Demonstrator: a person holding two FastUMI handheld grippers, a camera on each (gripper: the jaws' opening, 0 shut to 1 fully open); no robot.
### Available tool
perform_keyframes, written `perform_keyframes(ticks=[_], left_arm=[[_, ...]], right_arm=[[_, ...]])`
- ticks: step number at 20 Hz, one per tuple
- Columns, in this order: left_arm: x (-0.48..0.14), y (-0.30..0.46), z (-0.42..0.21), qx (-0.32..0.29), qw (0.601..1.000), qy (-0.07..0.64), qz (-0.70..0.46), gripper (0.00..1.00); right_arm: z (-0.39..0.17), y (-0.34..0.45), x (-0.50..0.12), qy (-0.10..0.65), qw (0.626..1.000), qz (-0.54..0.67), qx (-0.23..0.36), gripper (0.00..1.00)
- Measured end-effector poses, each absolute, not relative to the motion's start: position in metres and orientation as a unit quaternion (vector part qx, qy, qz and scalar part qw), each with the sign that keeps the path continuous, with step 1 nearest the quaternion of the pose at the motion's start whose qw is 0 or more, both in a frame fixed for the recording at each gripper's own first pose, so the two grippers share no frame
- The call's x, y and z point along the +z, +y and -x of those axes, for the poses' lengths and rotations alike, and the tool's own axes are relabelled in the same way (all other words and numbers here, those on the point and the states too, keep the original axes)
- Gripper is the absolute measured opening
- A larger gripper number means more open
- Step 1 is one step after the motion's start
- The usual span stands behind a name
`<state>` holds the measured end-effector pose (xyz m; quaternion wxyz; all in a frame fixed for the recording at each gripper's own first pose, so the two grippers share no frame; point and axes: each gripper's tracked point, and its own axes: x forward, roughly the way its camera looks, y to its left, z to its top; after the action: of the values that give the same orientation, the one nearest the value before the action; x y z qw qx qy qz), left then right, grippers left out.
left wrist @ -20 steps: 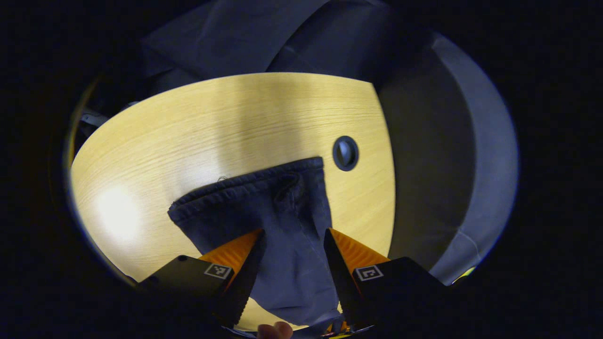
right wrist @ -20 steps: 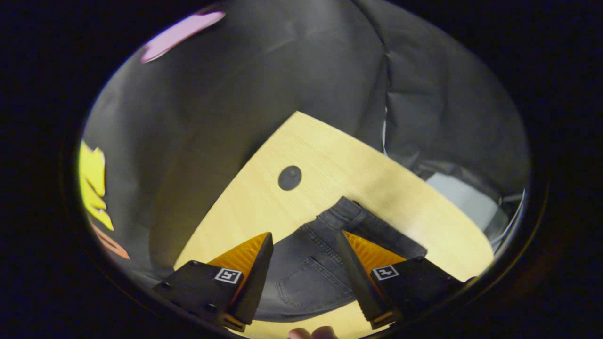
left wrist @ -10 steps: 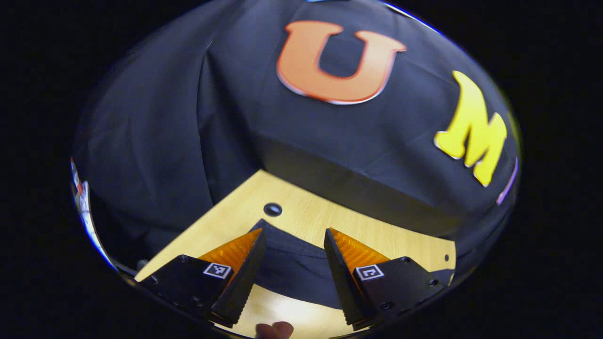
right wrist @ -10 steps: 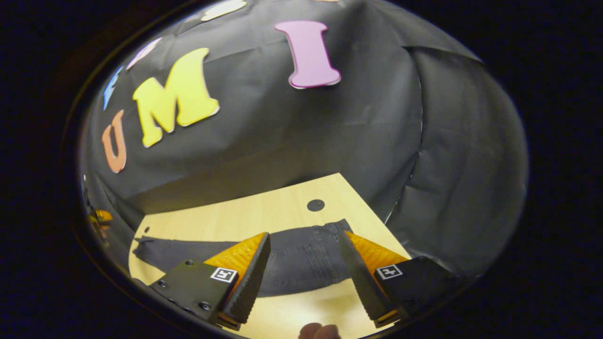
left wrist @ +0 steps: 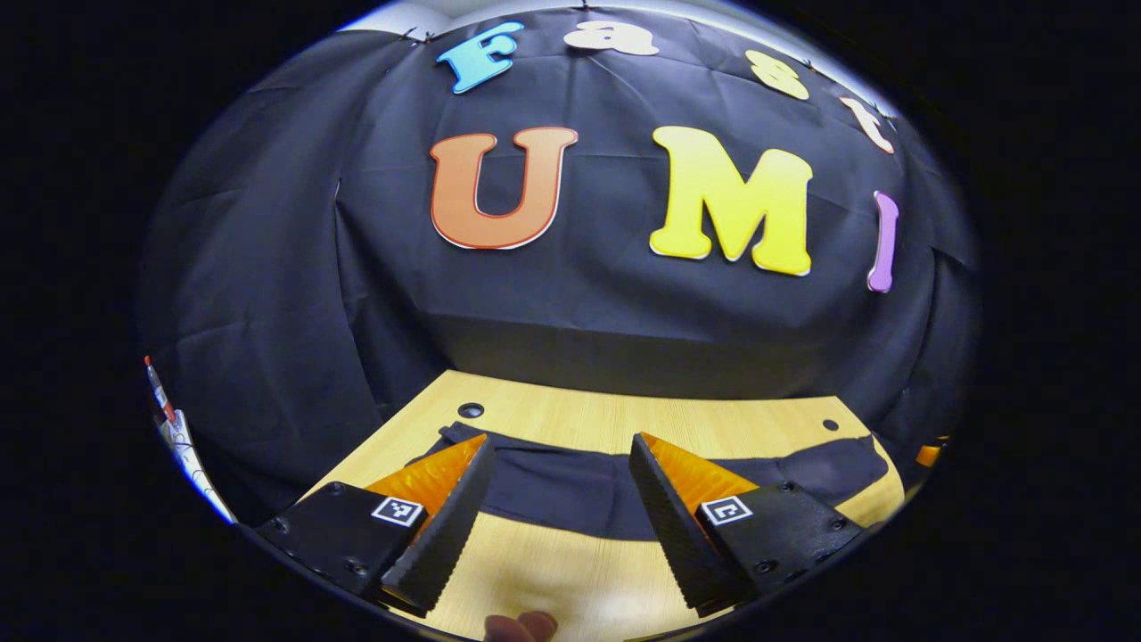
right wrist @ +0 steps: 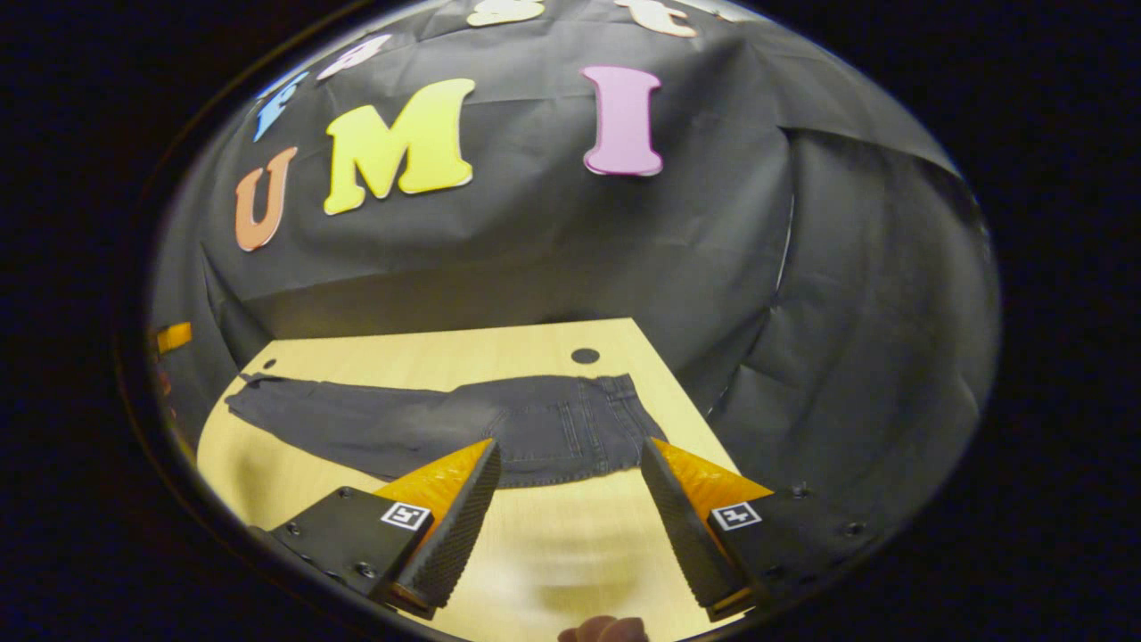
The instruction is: Grasp the waist and the cuffs of the jeans and fold them to make the two legs overlap; first hold the waist and fold one-third of the jeans toward the cuffs, then hold the cuffs and fold the remaining one-third in the same direction to finish folding.
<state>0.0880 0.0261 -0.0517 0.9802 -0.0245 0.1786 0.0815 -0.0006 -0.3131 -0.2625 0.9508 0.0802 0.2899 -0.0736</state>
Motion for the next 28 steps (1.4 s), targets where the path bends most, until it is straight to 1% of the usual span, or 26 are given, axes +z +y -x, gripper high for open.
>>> perform_keyframes(ticks=[3, 8, 10, 11, 13, 15, 16, 18, 19, 20, 21, 23, 26, 27, 28], left_arm=[[-0.054, 0.018, -0.075, 0.09, 0.977, 0.192, 0.032, 0.97], [-0.057, 0.014, -0.061, 0.12, 0.966, 0.225, 0.043, 0.97], [-0.059, 0.015, -0.057, 0.129, 0.962, 0.236, 0.039, 0.97], [-0.061, 0.017, -0.056, 0.134, 0.96, 0.242, 0.035, 0.97], [-0.061, 0.017, -0.055, 0.139, 0.958, 0.25, 0.029, 0.97], [-0.066, 0.017, -0.054, 0.145, 0.954, 0.259, 0.033, 0.97], [-0.069, 0.017, -0.054, 0.148, 0.953, 0.263, 0.039, 0.97], [-0.077, 0.017, -0.053, 0.154, 0.949, 0.27, 0.053, 0.97], [-0.081, 0.017, -0.052, 0.156, 0.947, 0.275, 0.06, 0.97], [-0.085, 0.018, -0.05, 0.159, 0.945, 0.28, 0.066, 0.97], [-0.087, 0.018, -0.049, 0.161, 0.943, 0.283, 0.073, 0.97], [-0.091, 0.023, -0.047, 0.17, 0.939, 0.285, 0.084, 0.97], [-0.09, 0.032, -0.044, 0.177, 0.938, 0.282, 0.097, 0.97], [-0.089, 0.036, -0.043, 0.179, 0.938, 0.279, 0.101, 0.97], [-0.089, 0.042, -0.041, 0.181, 0.938, 0.276, 0.106, 0.97]], right_arm=[[-0.015, -0.341, -0.3, 0.3, 0.938, -0.141, -0.101, 0.98], [-0.06, -0.386, -0.368, 0.31, 0.921, -0.195, -0.131, 0.99], [-0.081, -0.399, -0.392, 0.315, 0.914, -0.216, -0.136, 0.97], [-0.09, -0.405, -0.401, 0.316, 0.913, -0.22, -0.136, 0.94], [-0.103, -0.411, -0.412, 0.32, 0.91, -0.224, -0.141, 0.98], [-0.113, -0.408, -0.423, 0.329, 0.908, -0.221, -0.135, 0.98], [-0.119, -0.405, -0.423, 0.321, 0.914, -0.21, -0.132, 0.98], [-0.122, -0.402, -0.428, 0.328, 0.921, -0.172, -0.121, 0.98], [-0.119, -0.402, -0.43, 0.33, 0.924, -0.156, -0.114, 0.96], [-0.12, -0.402, -0.424, 0.325, 0.925, -0.16, -0.113, 0.89], [-0.122, -0.395, -0.426, 0.328, 0.923, -0.173, -0.103, 0.86], [-0.122, -0.386, -0.429, 0.336, 0.92, -0.179, -0.094, 0.63], [-0.121, -0.382, -0.418, 0.361, 0.91, -0.178, -0.1, 0.28], [-0.122, -0.381, -0.404, 0.365, 0.908, -0.182, -0.097, 0.21], [-0.125, -0.378, -0.391, 0.37, 0.905, -0.189, -0.095, 0.1]])
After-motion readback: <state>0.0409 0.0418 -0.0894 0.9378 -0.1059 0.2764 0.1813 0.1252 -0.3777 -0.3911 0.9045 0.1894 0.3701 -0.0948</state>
